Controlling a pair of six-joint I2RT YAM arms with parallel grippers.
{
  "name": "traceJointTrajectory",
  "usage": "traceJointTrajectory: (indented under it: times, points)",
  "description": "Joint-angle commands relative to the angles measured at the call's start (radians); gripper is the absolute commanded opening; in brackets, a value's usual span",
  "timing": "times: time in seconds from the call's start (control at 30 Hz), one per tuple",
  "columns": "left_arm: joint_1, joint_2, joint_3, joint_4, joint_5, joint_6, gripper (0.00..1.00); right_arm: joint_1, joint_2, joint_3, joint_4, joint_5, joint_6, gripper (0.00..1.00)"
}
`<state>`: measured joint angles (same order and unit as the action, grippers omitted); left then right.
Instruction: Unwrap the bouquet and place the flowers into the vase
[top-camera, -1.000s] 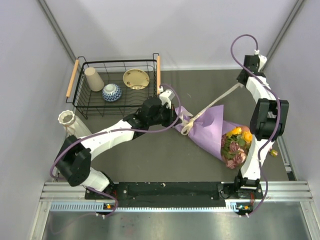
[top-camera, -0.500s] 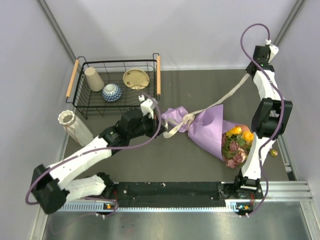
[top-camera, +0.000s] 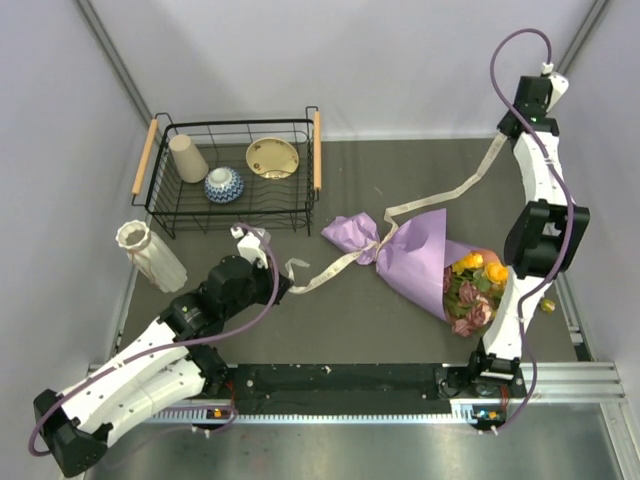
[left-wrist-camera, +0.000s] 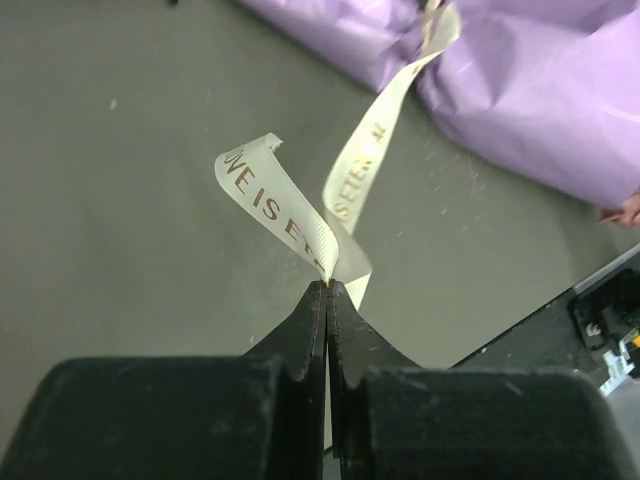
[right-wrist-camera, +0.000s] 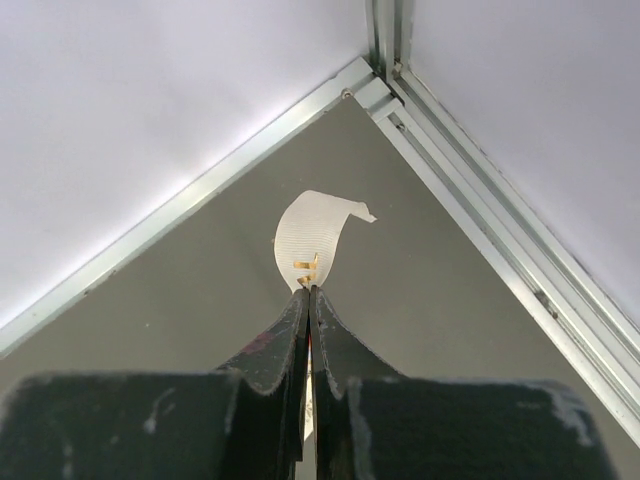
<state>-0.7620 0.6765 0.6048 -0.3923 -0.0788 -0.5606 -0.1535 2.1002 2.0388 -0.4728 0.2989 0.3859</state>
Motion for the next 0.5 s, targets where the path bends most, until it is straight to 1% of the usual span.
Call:
traceJointTrajectory:
  times: [0.0,0.1,0.13,0.17,0.2,0.23,0.27,0.3,0.33,0.37,0.43,0.47]
  points:
    - [-0.003,-0.038,-0.048,-0.065,-0.019,-0.070,0.00,-0.011,-0.129,0.078,0.005,-0.026,-0.001,0.00]
    - [-0.003,-0.074,-0.062,-0.088,-0.035,-0.087,0.00,-0.012,-0.129,0.101,0.006,-0.069,-0.004,0.00]
    - [-0.003,-0.084,-0.062,-0.092,-0.041,-0.087,0.04,-0.011,-0.124,0.104,0.007,-0.087,-0.010,0.00]
    - [-0.003,-0.089,-0.060,-0.098,-0.050,-0.087,0.11,-0.011,-0.118,0.106,0.003,-0.146,-0.016,0.03]
    - [-0.003,-0.094,-0.057,-0.103,-0.052,-0.087,0.20,-0.012,-0.117,0.101,-0.006,-0.185,-0.021,0.15]
    - [-0.003,-0.101,-0.053,-0.100,-0.047,-0.084,0.34,-0.011,-0.117,0.094,-0.018,-0.228,-0.015,0.27]
    - [-0.003,-0.101,-0.051,-0.094,-0.041,-0.079,0.53,-0.009,-0.121,0.072,-0.059,-0.294,-0.002,0.50]
    - [-0.003,-0.104,-0.048,-0.070,-0.039,-0.064,0.59,-0.001,-0.124,0.058,-0.090,-0.350,0.010,0.56]
    - [-0.003,-0.101,-0.042,-0.056,-0.038,-0.056,0.63,0.008,-0.138,0.034,-0.107,-0.394,0.024,0.61]
    - [-0.003,-0.095,-0.034,-0.040,-0.038,-0.048,0.66,0.021,-0.158,-0.050,-0.121,-0.391,0.028,0.64]
    - [-0.003,-0.059,-0.007,0.010,-0.033,-0.024,0.68,0.087,-0.239,-0.145,-0.119,-0.370,0.022,0.71]
    - [-0.003,-0.039,0.006,0.035,-0.027,-0.016,0.70,0.116,-0.261,-0.225,-0.118,-0.362,0.021,0.71]
